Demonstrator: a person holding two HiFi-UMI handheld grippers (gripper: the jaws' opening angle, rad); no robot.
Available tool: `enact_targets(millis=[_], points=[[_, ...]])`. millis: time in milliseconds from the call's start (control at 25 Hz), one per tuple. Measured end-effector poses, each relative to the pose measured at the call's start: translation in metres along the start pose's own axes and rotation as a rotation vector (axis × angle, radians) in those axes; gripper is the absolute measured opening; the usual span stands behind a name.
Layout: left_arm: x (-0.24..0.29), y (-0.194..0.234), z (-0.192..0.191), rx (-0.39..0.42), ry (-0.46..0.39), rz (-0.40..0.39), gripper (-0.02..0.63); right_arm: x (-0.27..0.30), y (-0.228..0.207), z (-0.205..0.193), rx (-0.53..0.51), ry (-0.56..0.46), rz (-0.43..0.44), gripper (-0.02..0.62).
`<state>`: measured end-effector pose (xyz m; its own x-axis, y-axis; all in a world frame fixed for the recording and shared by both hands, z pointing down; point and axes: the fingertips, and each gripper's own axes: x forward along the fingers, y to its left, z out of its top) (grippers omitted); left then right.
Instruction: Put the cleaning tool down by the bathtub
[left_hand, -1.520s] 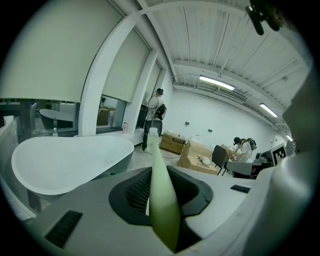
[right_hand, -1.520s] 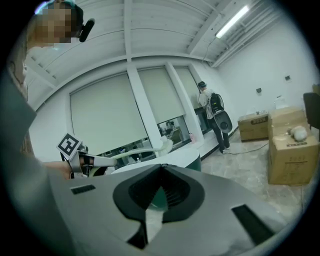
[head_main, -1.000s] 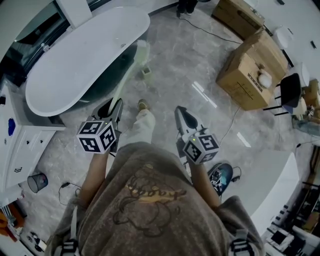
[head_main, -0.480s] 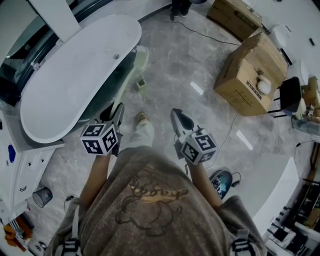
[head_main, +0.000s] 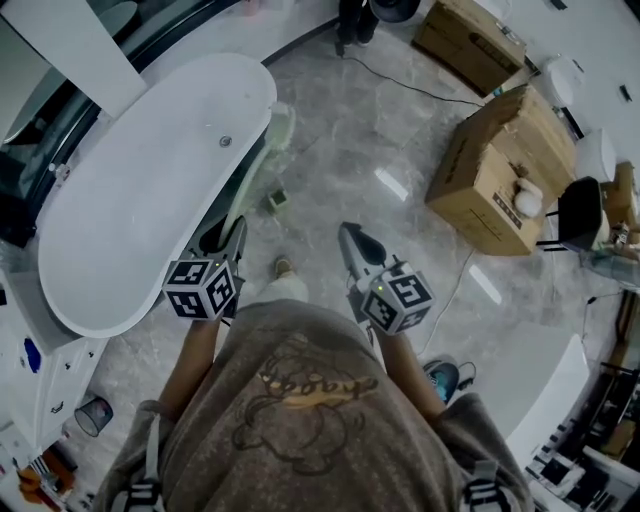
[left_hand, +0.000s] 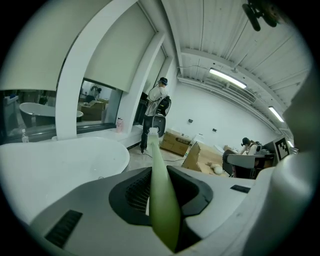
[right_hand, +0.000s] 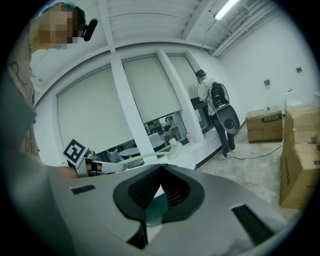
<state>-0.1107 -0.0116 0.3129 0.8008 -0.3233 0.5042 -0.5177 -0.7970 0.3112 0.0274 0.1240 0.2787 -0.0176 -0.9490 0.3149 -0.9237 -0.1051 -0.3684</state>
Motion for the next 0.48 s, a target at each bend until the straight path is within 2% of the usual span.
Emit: enact_targets(millis=[320,480], points=[[0.049,0.015,0.037,0.008,-0.014,0.023,0.101,0.053,-0.041,0.027,-0.021,0.016,0.003,0.0],[0.07,0.016,0.044,-0.012,-0.02,0.054,0.101,0.078,-0.063,0.036,-0.034,0.03,0.039,0.0]])
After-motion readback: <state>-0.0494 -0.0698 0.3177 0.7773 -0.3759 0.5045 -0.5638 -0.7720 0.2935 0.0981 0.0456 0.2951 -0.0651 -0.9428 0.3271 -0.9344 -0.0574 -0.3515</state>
